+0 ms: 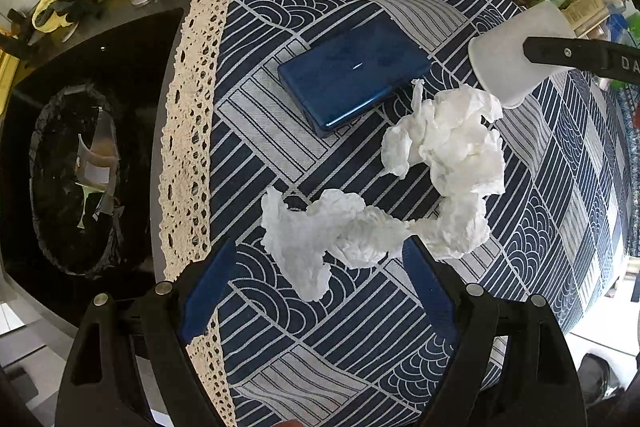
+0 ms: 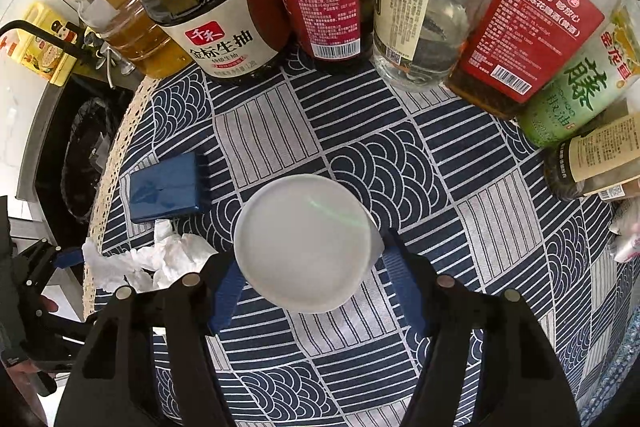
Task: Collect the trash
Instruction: 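Grasp the white paper cup with the right gripper while the left gripper reaches the tissue, then close the left gripper on the white crumpled tissue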
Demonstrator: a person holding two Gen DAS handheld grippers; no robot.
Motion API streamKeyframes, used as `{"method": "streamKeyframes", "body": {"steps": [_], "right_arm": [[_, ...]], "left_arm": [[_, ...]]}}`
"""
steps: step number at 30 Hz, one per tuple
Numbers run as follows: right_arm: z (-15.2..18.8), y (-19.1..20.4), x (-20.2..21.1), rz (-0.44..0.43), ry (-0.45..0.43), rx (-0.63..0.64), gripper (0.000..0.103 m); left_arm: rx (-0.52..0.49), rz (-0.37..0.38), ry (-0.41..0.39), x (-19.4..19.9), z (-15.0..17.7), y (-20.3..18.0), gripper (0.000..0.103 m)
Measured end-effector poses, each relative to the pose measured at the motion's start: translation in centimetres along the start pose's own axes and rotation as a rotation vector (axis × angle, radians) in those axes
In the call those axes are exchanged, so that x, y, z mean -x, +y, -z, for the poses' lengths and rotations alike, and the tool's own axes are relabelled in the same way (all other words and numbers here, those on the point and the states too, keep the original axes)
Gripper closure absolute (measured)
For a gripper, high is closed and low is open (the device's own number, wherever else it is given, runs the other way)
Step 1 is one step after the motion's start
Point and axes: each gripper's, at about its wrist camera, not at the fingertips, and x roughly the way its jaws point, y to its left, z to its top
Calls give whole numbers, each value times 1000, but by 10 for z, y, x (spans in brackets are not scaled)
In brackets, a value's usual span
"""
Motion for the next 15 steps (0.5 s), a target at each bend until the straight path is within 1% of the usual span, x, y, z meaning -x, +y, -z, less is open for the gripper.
{"method": "streamKeyframes", "body": {"steps": [3, 5, 6, 7, 8, 9, 10, 11, 12, 14, 15], "right_arm": [[2, 1, 6, -4, -12, 5, 38], [4, 1, 13, -11, -24, 6, 38], [4, 1, 16, -12, -30, 6, 38], [5, 2, 20, -14, -37, 7, 38], [7, 3, 24, -18, -43, 9, 38], [7, 4, 26, -19, -47, 10, 38], [8, 5, 29, -21, -53, 13, 38], [9, 6, 31, -23, -56, 15, 38], [10, 7, 33, -25, -59, 16, 38], [12, 9, 37, -28, -67, 19, 38], [12, 9, 38, -28, -69, 19, 38]], "left_arm": [[-4, 6, 0, -1, -2, 1, 21], [-6, 9, -5, -1, -3, 3, 25], [-6, 7, -7, -1, -3, 2, 30], [-9, 7, -6, -1, -4, 2, 45], [-13, 2, -4, -2, -5, 2, 53], [-17, -3, -2, -4, -7, 2, 55], [-20, -1, 0, -5, -7, 2, 62], [-26, 2, 2, -6, -7, 2, 71], [-31, -3, 2, -6, -7, 1, 76], [-37, 5, -3, -5, -5, 0, 90], [-35, 12, -5, -4, -5, 1, 90]]}}
